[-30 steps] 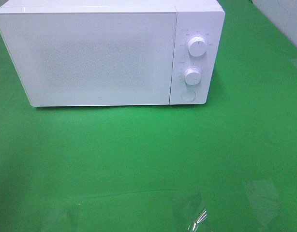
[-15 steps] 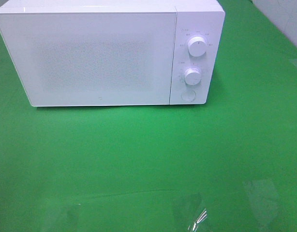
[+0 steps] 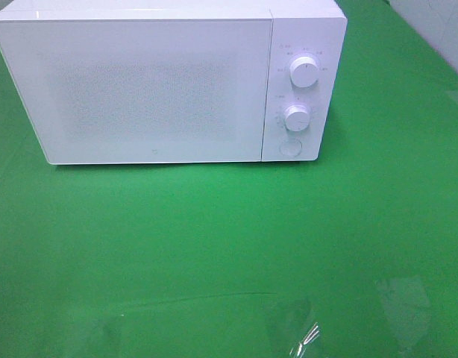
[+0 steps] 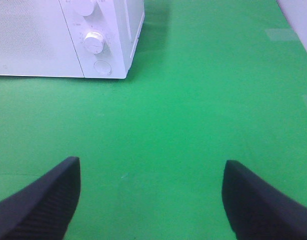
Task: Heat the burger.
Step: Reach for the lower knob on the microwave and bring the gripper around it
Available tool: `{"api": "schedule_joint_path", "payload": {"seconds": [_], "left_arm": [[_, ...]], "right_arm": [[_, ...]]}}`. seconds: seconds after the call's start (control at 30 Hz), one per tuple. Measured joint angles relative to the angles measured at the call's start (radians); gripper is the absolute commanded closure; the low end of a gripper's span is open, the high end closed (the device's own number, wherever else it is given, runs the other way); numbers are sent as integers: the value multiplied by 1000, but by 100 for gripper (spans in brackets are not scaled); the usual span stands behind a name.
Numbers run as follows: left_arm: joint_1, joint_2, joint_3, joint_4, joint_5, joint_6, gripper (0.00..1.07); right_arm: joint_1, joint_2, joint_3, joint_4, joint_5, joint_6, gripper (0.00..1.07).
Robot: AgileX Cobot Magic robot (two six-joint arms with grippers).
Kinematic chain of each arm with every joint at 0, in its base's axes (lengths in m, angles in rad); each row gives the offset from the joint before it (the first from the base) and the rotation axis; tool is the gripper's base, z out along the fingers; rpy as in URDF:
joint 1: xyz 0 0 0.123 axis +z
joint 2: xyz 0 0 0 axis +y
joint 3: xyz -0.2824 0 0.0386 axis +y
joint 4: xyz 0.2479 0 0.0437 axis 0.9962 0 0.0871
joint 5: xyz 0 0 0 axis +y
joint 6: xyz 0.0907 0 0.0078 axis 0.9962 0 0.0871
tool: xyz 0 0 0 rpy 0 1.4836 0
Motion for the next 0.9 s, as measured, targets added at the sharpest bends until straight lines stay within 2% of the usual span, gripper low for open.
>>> {"api": "schedule_joint_path", "payload": {"seconds": [0.3,0.43,0.5,0.57,0.67,0.7,0.9], "left_arm": [[0,-202,0,-3,-5,0,7],[5,-242,0,-6,-5,0,7],[22,-244,0,-10,-5,0,7],[105,-244,0,-13,-5,0,7],[122,-244,0,-13,-5,0,7],[158,-244,0,-13,-5,0,7],[182,-244,0,-14,-5,0,7]], "right_arm": [[0,0,0,0,0,0,32],[0,0,0,0,0,0,32],[0,0,0,0,0,0,32],[0,0,0,0,0,0,32],[0,0,0,0,0,0,32],[0,0,0,0,0,0,32],[0,0,0,0,0,0,32]]}}
